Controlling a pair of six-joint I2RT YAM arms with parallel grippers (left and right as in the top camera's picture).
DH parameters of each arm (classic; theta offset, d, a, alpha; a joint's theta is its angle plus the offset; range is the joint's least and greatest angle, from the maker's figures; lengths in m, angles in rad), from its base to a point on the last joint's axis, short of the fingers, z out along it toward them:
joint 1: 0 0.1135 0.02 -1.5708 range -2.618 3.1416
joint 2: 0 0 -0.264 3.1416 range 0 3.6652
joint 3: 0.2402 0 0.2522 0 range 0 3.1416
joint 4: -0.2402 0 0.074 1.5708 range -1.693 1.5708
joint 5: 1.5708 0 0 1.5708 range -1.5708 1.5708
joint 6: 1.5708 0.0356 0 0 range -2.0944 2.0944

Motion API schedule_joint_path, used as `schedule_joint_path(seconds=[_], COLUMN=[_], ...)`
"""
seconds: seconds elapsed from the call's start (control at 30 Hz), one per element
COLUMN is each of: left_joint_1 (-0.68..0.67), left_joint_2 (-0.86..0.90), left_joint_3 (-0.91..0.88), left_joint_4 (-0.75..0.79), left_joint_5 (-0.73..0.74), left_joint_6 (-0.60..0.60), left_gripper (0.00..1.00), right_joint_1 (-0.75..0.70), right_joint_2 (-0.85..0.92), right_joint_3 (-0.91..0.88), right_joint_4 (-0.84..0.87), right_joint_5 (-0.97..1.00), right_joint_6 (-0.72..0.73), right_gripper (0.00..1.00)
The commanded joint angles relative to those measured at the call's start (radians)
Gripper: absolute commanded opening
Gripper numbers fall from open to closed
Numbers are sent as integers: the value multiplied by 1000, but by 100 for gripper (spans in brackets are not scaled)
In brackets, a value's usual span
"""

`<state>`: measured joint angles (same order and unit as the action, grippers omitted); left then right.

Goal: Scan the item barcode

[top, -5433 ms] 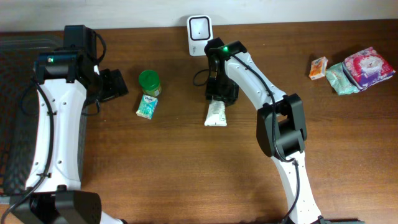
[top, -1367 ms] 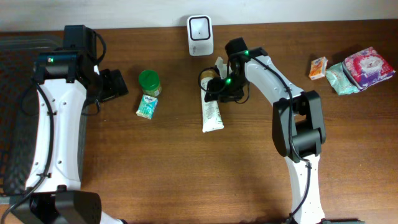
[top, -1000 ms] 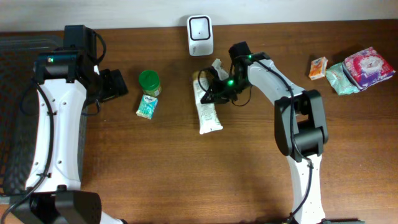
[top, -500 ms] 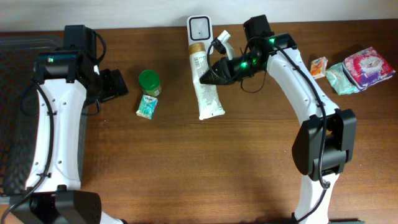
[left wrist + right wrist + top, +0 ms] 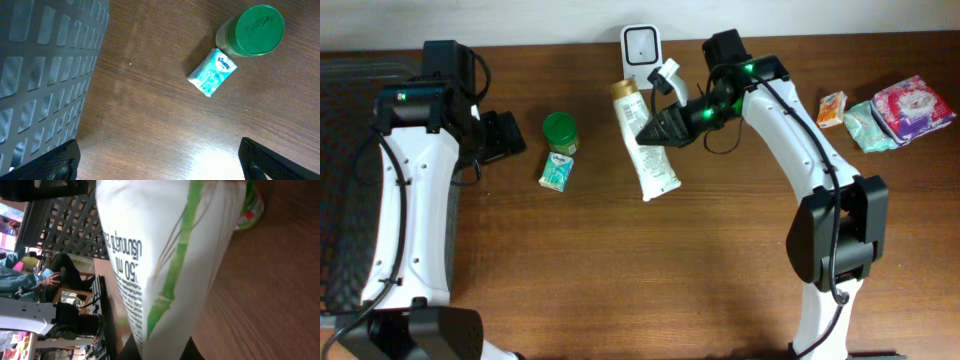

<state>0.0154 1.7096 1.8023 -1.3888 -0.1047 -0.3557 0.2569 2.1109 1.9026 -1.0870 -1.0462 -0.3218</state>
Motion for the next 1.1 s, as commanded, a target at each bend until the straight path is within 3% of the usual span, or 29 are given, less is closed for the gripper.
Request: schedule_joint_path(seconds=[0.0, 0.57, 0.7, 0.8, 0.83, 1.07], left_joint_1=[1, 1, 1, 1, 1, 1], left_joint_2=[-4, -4, -4, -4, -4, -4], left_joint_3=[3, 3, 3, 3, 3, 3], left_joint_4=[0, 0, 0, 0, 0, 0], left_joint_5=[-7, -7, -7, -7, -7, -7], left_joint_6=[13, 13, 13, 13, 13, 13], left_gripper=[99, 99, 99, 99, 99, 99], right_joint_1=[-23, -22, -21, -13, 2, 24], right_joint_2=[-23, -23, -23, -23, -23, -21], right_joint_3=[20, 20, 20, 6, -23, -208], right_joint_4=[-10, -24, -5, -25, -23, -36], right_joint_5=[-29, 50, 454, 1017, 1149, 1470], right_joint_6=[-11, -10, 280, 757, 837, 880], right_gripper=[4, 4, 4, 4, 4, 4])
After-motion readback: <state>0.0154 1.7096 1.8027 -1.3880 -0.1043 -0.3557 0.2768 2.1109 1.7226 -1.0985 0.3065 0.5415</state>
